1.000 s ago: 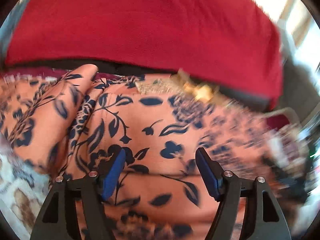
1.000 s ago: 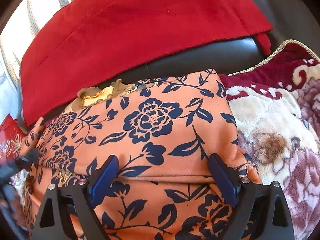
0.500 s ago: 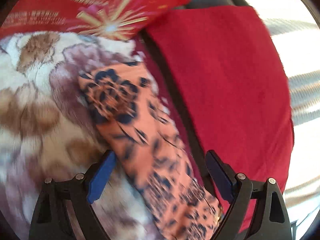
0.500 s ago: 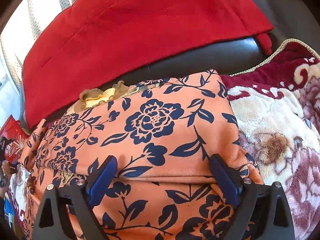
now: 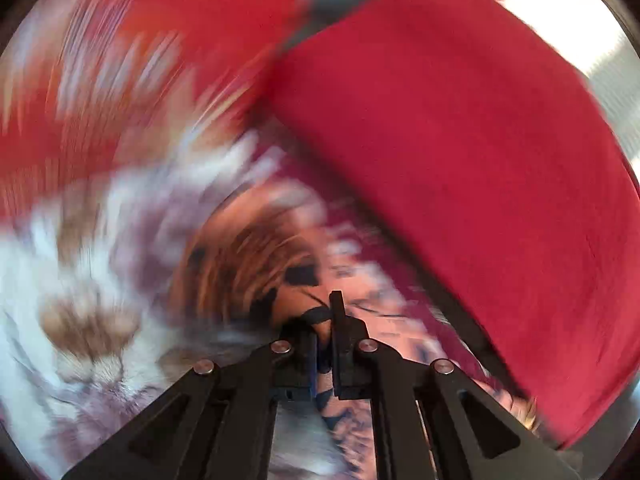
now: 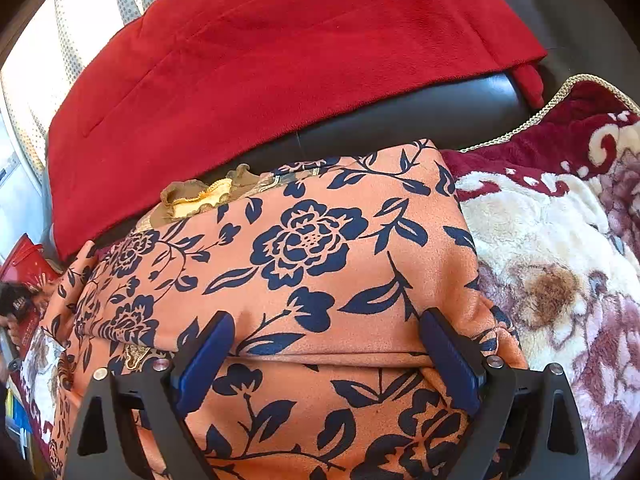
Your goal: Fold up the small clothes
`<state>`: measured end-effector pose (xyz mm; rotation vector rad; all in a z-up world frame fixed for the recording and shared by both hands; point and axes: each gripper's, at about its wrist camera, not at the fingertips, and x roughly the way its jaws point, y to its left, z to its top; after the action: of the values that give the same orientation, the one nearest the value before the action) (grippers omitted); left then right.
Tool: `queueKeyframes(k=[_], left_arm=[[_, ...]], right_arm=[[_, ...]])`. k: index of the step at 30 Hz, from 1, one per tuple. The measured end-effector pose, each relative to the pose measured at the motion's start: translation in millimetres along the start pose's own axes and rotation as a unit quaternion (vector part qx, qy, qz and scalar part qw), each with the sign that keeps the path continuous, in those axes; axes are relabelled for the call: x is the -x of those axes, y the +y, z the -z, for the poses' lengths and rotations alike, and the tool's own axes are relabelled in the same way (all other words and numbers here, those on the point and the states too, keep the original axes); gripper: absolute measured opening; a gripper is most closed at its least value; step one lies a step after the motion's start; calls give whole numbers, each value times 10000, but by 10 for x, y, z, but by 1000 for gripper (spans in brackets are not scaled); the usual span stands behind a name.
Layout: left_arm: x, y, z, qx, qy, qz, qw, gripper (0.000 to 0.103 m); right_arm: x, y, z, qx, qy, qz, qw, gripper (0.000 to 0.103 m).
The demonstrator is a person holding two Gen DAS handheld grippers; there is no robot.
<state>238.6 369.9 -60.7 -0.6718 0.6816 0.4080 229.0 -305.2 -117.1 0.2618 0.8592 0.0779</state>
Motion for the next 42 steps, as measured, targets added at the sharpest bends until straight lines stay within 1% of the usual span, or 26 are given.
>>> queueKeyframes(k=[2, 3, 5, 6, 7, 9, 11, 12, 13, 14, 15, 17, 19, 20, 22, 25, 27, 31, 32, 33, 34, 35, 36, 38, 40, 42], left_arm=[[400, -643, 83, -923, -495, 255, 9942, 5], [609, -965, 163, -1333, -714, 443, 9875, 5], [1037, -1751, 468, -2092, -1041, 1009, 9671, 5], [1134, -1988, 598, -2294, -1084, 1189, 9599, 5], [1294, -2365, 829, -2625, -1161, 1465, 9467, 5], [1502, -2894, 1248, -2974, -1188, 1929, 9275, 6], [1523, -3402, 1738, -3429, -876, 2300, 9066, 11], [1452, -3630, 2028, -3826, -613, 2405, 8900, 34], [1325, -3762, 2302, -4116, -416, 2367, 8791, 67], [1181, -3793, 2490, -4257, -255, 2231, 8766, 77], [1037, -3788, 2575, -4320, -136, 2121, 8765, 79], [783, -3593, 2696, -4317, 144, 1750, 8848, 78], [688, -3261, 2599, -4016, 167, 1608, 9014, 79], [628, -3017, 2463, -3776, 91, 1409, 9151, 78], [588, -2615, 2296, -3430, -36, 1060, 9333, 79], [363, -2106, 2126, -2974, 103, 541, 9532, 79], [232, -1900, 2061, -2734, 259, 403, 9607, 79], [206, -1660, 2043, -2473, 252, 366, 9679, 79], [201, -1617, 2055, -2416, 253, 392, 9693, 79], [193, -1547, 2041, -2363, 247, 421, 9705, 79], [207, -1470, 2007, -2313, 223, 433, 9717, 79], [233, -1378, 1967, -2214, 174, 401, 9742, 79], [280, -1300, 1948, -2138, 149, 384, 9760, 79], [268, -1112, 1878, -1892, 174, 340, 9812, 79], [319, -1005, 1843, -1717, 201, 316, 9844, 79], [350, -943, 1781, -1568, 229, 408, 9865, 79]], right_arm=[[1, -15, 1, -49, -28, -54, 10000, 95], [7, -26, 0, -77, -43, -87, 9999, 95], [19, -48, -2, -131, -69, -152, 9998, 95], [26, -62, -4, -163, -85, -193, 9996, 95], [34, -77, -4, -195, -102, -227, 9995, 95], [51, -136, -5, -320, -158, -372, 9987, 95], [68, -215, -3, -484, -224, -560, 9970, 95], [86, -243, 7, -558, -260, -649, 9960, 95], [99, -276, 10, -631, -291, -745, 9948, 95], [115, -325, 11, -735, -328, -883, 9928, 95], [122, -338, 12, -813, -352, -973, 9913, 95], [182, -439, 25, -1129, -415, -1250, 9848, 95], [272, -532, 36, -1432, -339, -1515, 9774, 95], [322, -568, 48, -1517, -330, -1640, 9742, 95], [414, -645, 52, -1727, -292, -1836, 9673, 95], [479, -684, -94, -1975, -292, -2126, 9565, 95], [457, -635, -211, -1992, -244, -2120, 9565, 95], [98, -466, -422, -1838, 370, -1607, 9690, 93], [-13, -436, -431, -1781, 580, -1464, 9713, 86], [-116, -392, -432, -1692, 777, -1296, 9739, 72], [-197, -329, -435, -1480, 945, -971, 9797, 66], [-221, -255, -455, -1228, 977, -687, 9852, 48], [-221, -180, -481, -966, 1025, -463, 9890, 18], [-167, -42, -537, -563, 1052, -327, 9923, 11], [98, 209, -615, 148, 595, 74, 9981, 11], [363, 358, -621, 474, 128, 258, 9985, 11]])
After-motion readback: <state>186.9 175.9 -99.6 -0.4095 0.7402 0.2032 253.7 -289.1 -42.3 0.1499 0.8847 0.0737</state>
